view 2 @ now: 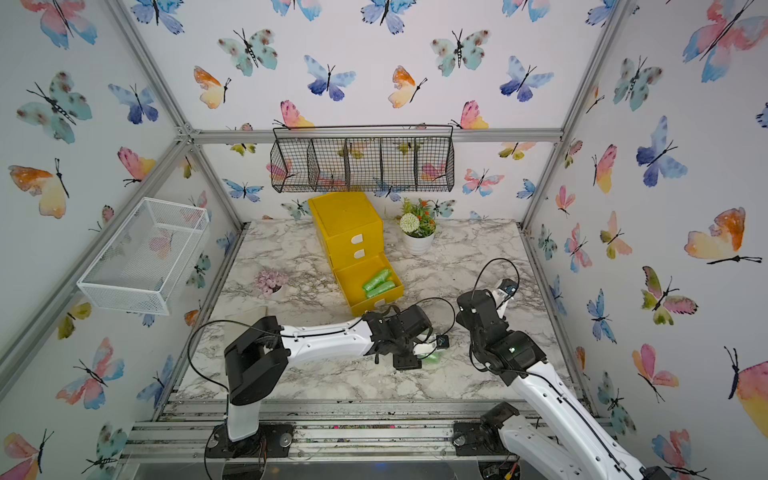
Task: Sort the rolls of trash bags by color and place them into the drawer
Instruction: Pick up the roll of trash bags from the center of the board.
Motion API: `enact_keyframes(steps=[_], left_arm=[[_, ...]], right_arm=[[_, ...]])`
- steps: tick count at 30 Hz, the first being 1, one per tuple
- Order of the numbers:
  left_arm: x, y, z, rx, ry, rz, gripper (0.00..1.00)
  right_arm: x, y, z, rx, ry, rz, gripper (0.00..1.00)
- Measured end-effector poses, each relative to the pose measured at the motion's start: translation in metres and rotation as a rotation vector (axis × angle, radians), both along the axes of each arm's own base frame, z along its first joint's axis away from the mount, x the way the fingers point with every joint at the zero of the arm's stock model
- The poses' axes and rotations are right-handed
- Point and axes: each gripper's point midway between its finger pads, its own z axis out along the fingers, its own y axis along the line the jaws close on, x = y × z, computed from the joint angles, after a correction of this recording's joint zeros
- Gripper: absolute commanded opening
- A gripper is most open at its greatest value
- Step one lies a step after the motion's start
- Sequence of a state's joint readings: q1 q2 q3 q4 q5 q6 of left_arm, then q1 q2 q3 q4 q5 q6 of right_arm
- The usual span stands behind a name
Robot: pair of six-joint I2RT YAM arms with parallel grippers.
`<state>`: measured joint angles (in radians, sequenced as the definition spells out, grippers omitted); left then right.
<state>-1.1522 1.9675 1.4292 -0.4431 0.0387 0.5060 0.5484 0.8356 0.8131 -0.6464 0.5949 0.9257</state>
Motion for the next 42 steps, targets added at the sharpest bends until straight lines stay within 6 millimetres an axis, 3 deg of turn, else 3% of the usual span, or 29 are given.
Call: enact_keyframes(steps=[6, 11, 14, 25, 28, 31, 37, 40, 42], left_arm=[[0.004, -0.011, -0.009, 0.014, 0.000, -0.015, 0.58], [0.003, -0.009, -0.033, 0.072, 0.026, -0.022, 0.56], [0.002, -0.007, -0.036, 0.084, 0.033, -0.023, 0.55], [-0.001, -0.004, -0.035, 0.104, 0.049, -0.021, 0.24], [-0.001, -0.004, -0.034, 0.104, 0.051, -0.018, 0.20], [0.000, -0.004, -0.033, 0.105, 0.054, -0.014, 0.09], [-0.001, -0.001, -0.031, 0.095, 0.055, 0.008, 0.03], [-0.001, 0.013, -0.017, 0.085, 0.040, 0.040, 0.02], [0.005, 0.019, 0.007, 0.048, 0.013, 0.078, 0.01]], right_arm=[[0.003, 0.002, -0.004, 0.006, 0.010, 0.007, 0.52], [0.004, 0.001, -0.008, 0.004, 0.016, 0.006, 0.53], [0.004, 0.001, -0.009, 0.005, 0.019, 0.008, 0.53], [0.005, 0.002, -0.012, 0.017, 0.022, 0.013, 0.53], [0.006, 0.001, -0.012, 0.020, 0.021, 0.009, 0.53], [0.006, 0.002, -0.012, 0.023, 0.020, 0.010, 0.53], [0.007, 0.005, -0.013, 0.037, 0.026, 0.027, 0.53], [0.007, 0.008, -0.013, 0.049, 0.025, 0.039, 0.53], [0.007, 0.009, -0.013, 0.056, 0.024, 0.047, 0.53]])
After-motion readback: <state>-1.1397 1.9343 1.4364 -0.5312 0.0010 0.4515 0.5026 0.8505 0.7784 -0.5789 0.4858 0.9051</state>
